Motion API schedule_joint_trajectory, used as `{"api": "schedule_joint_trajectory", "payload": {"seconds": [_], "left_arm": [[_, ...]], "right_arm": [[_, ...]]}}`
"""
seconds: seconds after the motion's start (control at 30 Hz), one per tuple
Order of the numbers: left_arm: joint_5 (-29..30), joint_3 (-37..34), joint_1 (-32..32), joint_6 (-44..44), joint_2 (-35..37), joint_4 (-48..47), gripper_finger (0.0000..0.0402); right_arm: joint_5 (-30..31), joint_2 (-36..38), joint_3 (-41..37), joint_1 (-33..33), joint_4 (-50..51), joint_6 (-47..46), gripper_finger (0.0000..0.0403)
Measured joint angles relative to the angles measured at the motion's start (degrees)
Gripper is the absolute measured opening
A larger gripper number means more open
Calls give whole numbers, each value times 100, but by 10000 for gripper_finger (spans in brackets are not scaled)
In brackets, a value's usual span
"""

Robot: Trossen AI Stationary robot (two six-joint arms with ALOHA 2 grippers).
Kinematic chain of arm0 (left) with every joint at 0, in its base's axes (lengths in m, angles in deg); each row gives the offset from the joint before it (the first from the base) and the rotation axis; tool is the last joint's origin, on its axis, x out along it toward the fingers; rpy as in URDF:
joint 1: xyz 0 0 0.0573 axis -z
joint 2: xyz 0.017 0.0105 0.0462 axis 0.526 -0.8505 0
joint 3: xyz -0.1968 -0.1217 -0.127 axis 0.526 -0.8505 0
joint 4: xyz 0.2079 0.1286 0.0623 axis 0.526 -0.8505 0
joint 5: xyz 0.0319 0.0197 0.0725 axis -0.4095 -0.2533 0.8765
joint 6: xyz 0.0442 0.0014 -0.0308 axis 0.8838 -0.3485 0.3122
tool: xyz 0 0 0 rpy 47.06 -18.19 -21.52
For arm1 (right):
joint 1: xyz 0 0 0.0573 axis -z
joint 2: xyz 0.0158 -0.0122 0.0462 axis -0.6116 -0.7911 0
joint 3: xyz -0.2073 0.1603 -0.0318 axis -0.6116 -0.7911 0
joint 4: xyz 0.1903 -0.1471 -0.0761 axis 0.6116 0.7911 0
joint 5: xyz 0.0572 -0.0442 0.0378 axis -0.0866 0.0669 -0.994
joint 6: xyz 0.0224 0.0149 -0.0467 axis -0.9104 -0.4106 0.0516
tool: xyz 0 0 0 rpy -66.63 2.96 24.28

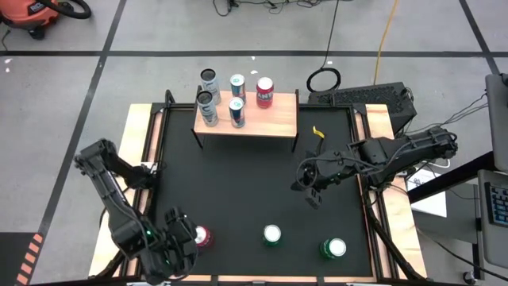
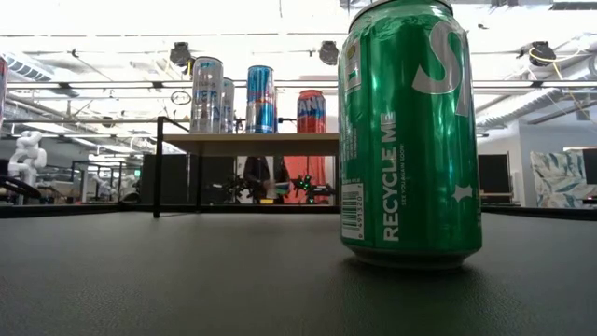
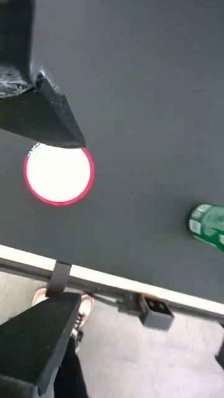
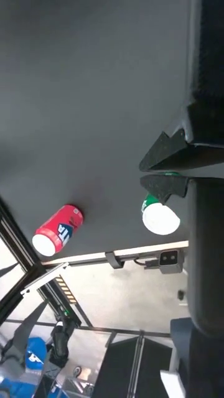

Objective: Place canned beverage on shelf
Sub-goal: Put the orange soda can, aligned with the other orange soda can on the shelf

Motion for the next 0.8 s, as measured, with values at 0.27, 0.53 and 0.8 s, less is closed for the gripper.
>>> {"api": "schedule_joint_trajectory", "payload": {"seconds": [0.27,0.53,0.8], "left_arm": [[-22,2,-12,-503,-318,-336,400],[-21,2,0,-406,-321,-492,400],[-534,-2,-164,824,-76,-1221,400]], "right_arm": [[22,0,0,-121,0,203,0],[25,0,0,-118,0,416,0],[24,0,0,-171,0,358,0]]}}
